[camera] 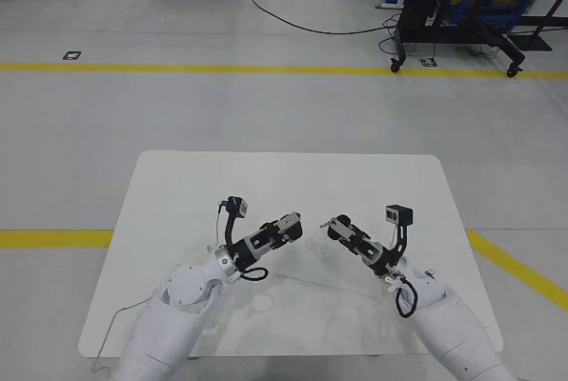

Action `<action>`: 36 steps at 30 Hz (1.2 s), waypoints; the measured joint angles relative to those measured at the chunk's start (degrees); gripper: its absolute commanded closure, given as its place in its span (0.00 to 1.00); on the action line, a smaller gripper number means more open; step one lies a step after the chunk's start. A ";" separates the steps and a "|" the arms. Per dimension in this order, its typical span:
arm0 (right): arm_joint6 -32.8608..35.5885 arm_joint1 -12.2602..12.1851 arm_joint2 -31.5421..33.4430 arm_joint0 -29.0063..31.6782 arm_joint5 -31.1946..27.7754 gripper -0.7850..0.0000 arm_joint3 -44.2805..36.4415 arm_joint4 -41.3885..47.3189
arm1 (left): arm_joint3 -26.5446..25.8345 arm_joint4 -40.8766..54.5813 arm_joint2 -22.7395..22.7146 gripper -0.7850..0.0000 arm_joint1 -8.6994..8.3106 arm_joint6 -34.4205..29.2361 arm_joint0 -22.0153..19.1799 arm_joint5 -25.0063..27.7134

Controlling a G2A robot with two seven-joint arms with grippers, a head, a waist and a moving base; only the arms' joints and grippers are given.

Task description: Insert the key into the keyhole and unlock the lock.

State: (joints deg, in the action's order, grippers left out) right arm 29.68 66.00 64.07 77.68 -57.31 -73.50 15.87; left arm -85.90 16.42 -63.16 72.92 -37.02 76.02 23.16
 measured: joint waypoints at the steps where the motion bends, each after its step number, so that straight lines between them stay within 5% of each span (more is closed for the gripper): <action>1: 0.54 0.03 -0.37 -0.18 0.36 1.00 0.01 0.17 | 0.43 -0.74 0.42 0.37 0.09 0.42 -0.36 0.29; 7: 2.33 0.16 -1.58 -0.94 1.72 1.00 0.56 0.98 | 1.58 -4.00 2.25 0.51 0.36 0.90 -1.79 0.79; 28: 3.54 0.29 -2.10 -2.10 5.34 1.00 2.01 0.47 | 3.22 -8.91 4.05 0.67 0.32 0.30 -3.47 1.31; 30: 3.90 0.32 -2.25 -2.27 5.54 1.00 1.98 0.53 | 3.67 -8.94 4.19 0.75 0.34 0.35 -3.71 1.22; 32: 4.23 0.35 -2.38 -2.46 5.78 1.00 1.98 0.69 | 4.26 -9.11 4.39 1.00 0.39 0.39 -4.03 1.10; 36: 4.69 0.35 -2.39 -2.70 6.20 1.00 2.12 0.91 | 5.03 -9.44 4.79 1.00 0.47 0.60 -4.55 0.96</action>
State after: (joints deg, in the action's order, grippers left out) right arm 34.36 66.35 61.67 74.98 -51.11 -71.38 16.78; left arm -80.87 6.98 -58.37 73.39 -36.42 71.47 24.11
